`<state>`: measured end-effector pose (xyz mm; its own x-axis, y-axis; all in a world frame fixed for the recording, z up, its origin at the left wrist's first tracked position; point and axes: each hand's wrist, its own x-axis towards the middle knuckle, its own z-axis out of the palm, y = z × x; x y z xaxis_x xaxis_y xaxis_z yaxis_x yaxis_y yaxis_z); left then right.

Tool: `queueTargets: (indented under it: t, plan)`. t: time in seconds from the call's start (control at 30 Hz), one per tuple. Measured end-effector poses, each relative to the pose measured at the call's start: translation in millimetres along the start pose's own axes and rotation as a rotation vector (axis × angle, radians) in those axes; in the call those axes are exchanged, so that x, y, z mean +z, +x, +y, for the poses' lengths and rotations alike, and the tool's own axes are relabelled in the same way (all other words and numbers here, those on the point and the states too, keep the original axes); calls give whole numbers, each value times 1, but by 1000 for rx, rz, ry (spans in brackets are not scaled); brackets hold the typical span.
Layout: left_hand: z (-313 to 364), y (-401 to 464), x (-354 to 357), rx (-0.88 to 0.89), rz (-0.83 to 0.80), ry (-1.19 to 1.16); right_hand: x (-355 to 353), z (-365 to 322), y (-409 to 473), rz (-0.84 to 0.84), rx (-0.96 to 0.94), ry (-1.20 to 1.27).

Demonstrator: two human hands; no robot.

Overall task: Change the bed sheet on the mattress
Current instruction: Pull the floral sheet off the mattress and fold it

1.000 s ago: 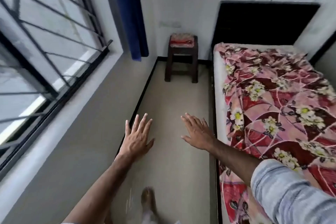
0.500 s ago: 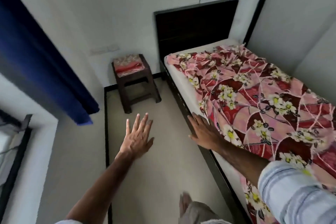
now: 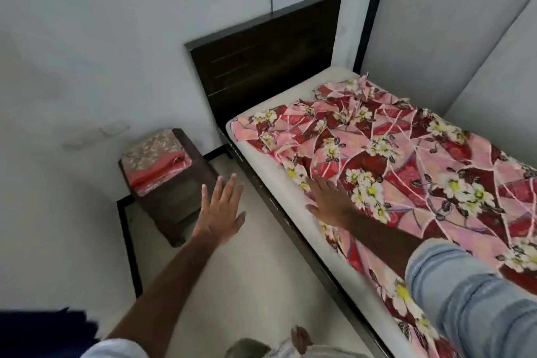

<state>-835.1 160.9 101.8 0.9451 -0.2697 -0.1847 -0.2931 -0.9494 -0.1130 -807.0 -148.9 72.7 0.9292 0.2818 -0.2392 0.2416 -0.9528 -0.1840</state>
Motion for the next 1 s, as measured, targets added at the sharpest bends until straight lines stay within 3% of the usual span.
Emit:
queueTargets:
  t: [0.33, 0.5, 0.8, 1.0]
  plan:
    - [-104, 251, 8, 238, -34, -57, -13, 23, 201, -65, 216, 61]
    - [-143, 373, 16, 373, -165, 15, -11, 36, 270, -97, 386, 134]
    - [-135, 559, 38, 536, -292, 0, 15, 88, 375, -190, 550, 344]
    - [-122, 638, 105, 558, -494, 51, 90, 130, 435, -409, 685, 637]
